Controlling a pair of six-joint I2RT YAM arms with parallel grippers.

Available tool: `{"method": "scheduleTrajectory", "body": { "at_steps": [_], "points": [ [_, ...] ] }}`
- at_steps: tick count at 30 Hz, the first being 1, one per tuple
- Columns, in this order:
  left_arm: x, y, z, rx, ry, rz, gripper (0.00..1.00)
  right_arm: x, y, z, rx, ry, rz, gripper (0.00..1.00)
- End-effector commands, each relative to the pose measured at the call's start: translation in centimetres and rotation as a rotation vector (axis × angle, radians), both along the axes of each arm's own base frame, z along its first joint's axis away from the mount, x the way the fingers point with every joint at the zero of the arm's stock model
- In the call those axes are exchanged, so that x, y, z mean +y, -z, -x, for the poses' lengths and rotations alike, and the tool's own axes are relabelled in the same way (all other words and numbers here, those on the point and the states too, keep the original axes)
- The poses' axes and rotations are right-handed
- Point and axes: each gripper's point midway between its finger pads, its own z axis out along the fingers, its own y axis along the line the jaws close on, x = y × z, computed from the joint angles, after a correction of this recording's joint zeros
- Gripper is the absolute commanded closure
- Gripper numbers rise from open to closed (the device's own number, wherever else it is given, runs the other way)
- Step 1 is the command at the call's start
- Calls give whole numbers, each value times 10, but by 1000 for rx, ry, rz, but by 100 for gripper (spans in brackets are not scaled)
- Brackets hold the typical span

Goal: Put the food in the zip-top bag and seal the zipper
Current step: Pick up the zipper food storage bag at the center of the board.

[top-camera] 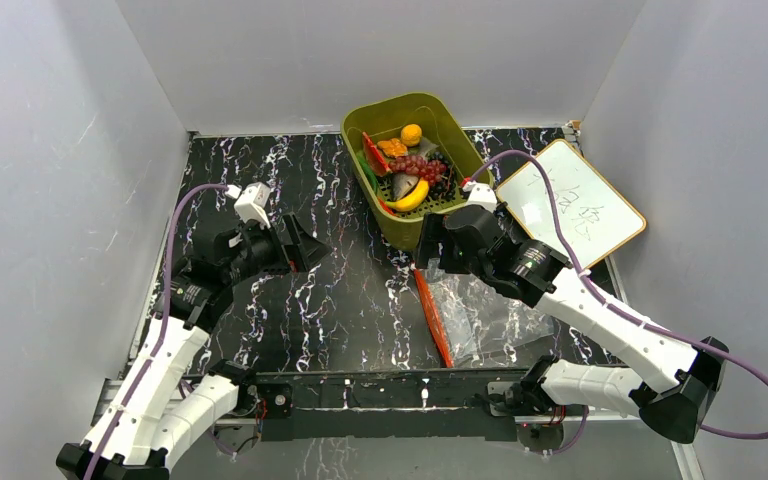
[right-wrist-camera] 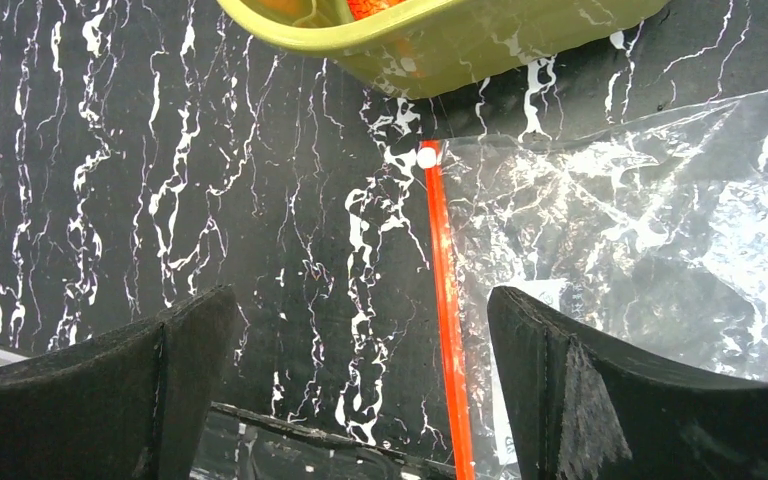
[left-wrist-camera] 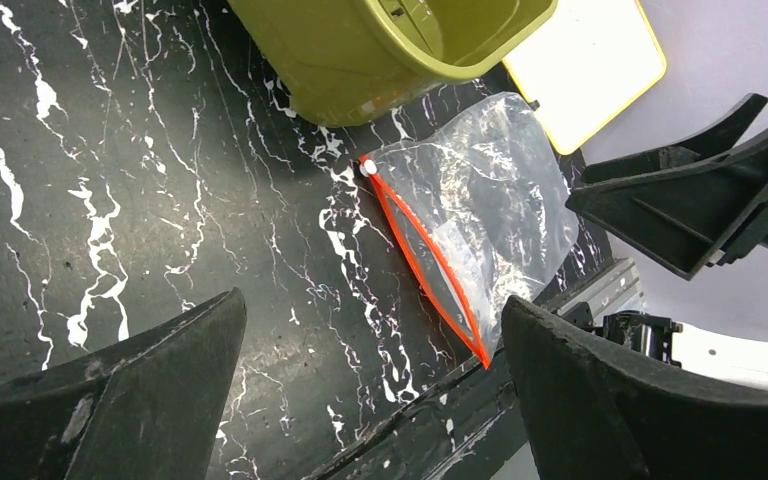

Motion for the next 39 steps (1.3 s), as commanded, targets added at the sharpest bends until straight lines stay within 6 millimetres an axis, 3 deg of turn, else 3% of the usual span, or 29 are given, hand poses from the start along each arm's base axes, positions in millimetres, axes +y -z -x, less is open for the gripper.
{"method": "scheduleTrajectory", "body": {
  "at_steps": [1,12,18,21,26,39],
  "points": [
    [4,-2,-2,-10,-28,-1,2,7,-8,3,-12,-28,-42,3],
    [22,6,-3,-31,-88,-84,2,17,11,12,61,-69,-54,9],
    [32,9,-4,-67,-120,-131,2,25,34,20,137,-117,-34,29],
    [37,12,-6,-90,-139,-154,2,30,49,25,179,-150,-16,45],
    [48,30,-10,-109,-181,-205,2,30,75,28,221,-151,42,58],
    [37,25,-6,-174,-93,-189,2,17,128,8,247,-67,261,64]
  ]
}}
